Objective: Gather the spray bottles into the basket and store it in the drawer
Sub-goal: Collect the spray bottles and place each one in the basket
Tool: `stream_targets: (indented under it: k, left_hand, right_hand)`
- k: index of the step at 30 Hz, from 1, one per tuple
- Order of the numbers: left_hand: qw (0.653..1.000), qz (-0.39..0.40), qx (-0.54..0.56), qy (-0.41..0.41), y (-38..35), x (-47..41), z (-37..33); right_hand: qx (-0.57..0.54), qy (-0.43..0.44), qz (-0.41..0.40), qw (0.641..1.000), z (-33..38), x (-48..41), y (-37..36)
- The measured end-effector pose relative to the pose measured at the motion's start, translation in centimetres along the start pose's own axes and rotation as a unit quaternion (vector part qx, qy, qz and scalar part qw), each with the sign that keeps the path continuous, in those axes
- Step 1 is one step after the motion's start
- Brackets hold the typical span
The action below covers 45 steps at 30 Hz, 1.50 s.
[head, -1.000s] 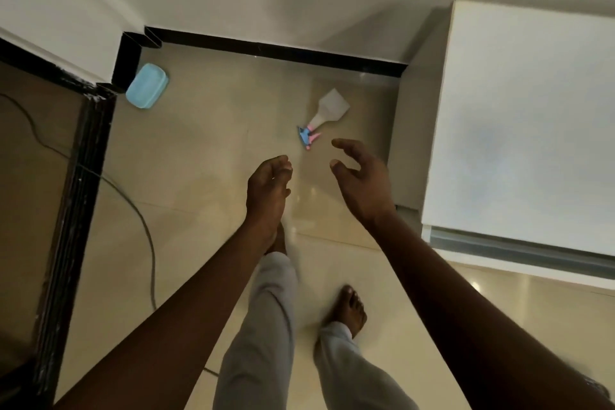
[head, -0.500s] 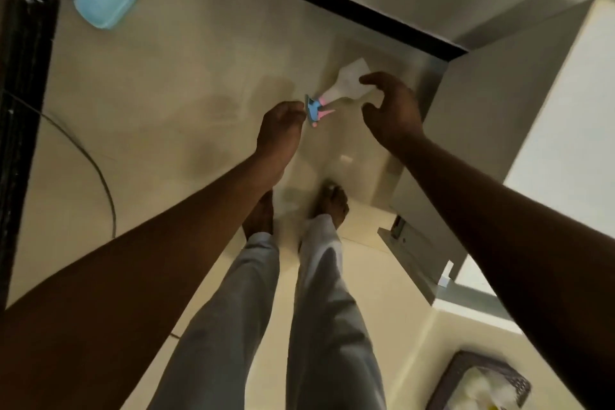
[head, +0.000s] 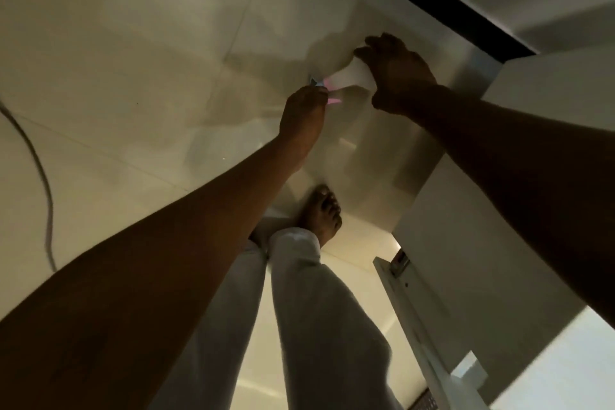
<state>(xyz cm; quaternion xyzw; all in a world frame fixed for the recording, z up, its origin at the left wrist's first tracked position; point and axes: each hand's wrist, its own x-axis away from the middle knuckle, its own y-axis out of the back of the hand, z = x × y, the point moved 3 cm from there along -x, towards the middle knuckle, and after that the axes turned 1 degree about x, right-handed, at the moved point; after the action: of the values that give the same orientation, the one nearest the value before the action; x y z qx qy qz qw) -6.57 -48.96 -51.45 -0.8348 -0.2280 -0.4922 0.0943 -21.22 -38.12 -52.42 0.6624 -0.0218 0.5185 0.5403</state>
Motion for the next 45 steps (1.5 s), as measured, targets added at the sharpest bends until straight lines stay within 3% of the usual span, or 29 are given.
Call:
stream_targets:
  k: [5,8,11,15,21,26,32,40,45]
  left_hand:
    - [0.999,-0.013,0.014,0.026,-0.8,-2.4,0.1]
    - [0.999,0.000,-0.015,0.037,-1.1,-2.3,0.0]
    - [0.998,0.021,-0.010,0.054,-1.3,-1.2,0.2]
    - [0.996,0.008,0.050,0.074,-0.6,2.2,-1.1]
    - [0.997,0.002,0.076,-0.017,2.8,9.2,-5.9]
    - [0.994,0.065,-0.009,-0.088,5.0,15.9,-9.9]
    - [0.972,0.144,-0.099,-0.157,4.9,22.3,-11.4]
    - [0.924,0.254,-0.217,-0.185,0.6,29.3,-8.5]
    - [0.875,0.311,-0.307,-0.207,-4.7,34.7,-4.0]
  right_hand:
    - [0.020,0.009,0.004,1.000,-1.5,-2.8,-0.9]
    - [-0.044,-0.024,0.013,0.999,-1.8,-3.0,-1.0]
    - [-0.178,-0.094,-0.018,0.979,-1.1,-1.9,-0.5]
    - [-0.371,-0.130,-0.089,0.915,2.3,2.2,0.5]
    - [-0.521,-0.150,-0.203,0.816,8.7,10.7,3.5]
    - [-0.571,-0.161,-0.279,0.755,11.6,18.2,6.8]
    - [-0.640,-0.174,-0.296,0.687,12.7,27.0,8.2]
    - [-0.699,-0.267,-0.351,0.562,13.8,38.1,4.0]
    - [-0.702,-0.327,-0.413,0.479,13.4,45.6,-1.0]
